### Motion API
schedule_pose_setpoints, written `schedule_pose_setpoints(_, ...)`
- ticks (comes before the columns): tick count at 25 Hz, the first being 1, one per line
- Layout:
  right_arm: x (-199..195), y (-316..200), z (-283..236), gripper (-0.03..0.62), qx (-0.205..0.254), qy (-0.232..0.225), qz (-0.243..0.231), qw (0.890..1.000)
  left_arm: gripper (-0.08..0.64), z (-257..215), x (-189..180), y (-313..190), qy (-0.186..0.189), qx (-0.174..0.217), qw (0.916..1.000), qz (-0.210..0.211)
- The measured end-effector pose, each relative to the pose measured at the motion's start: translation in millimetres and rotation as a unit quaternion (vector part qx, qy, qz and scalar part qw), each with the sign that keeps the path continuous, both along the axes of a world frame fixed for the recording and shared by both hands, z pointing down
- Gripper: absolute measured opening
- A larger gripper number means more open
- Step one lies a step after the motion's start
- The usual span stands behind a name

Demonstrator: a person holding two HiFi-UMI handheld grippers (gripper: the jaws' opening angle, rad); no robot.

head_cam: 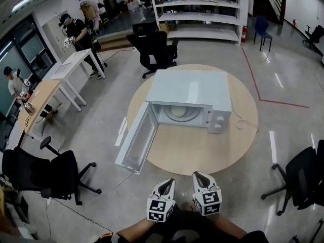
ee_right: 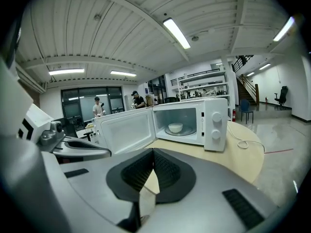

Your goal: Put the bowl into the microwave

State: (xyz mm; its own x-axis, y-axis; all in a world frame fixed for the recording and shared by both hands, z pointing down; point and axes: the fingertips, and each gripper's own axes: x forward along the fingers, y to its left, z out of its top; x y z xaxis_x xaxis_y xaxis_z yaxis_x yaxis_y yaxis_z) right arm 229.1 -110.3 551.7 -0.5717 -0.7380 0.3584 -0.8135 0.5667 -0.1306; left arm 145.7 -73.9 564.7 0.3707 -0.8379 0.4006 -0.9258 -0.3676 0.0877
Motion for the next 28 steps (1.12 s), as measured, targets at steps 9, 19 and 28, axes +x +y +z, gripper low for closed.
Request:
schedule_pose_setpoints(9, 0.0, 12.1, -12.8, 0.018, 0.016, 0.002, -0.006, 1.000, 0.048, -16.9, -3.7, 8.7, -0.016, 0.026, 0.9995, -0.005)
schedule_pose_setpoints(19, -44.4, 36.3, -33.1, 0.018, 0.025, -0.008, 0.015, 1.000, 0.048, -40.1, -54.2, 31.2, -0.024, 0.044, 0.9988, 0.001)
schedule_pose_setpoints(28, -102.0, 71.1, -41.0, 0.018, 0.023, 0.014, 0.010, 1.000, 0.048, -45.9, -113.2, 51.6, -0.006, 0.048, 0.9988, -0.007)
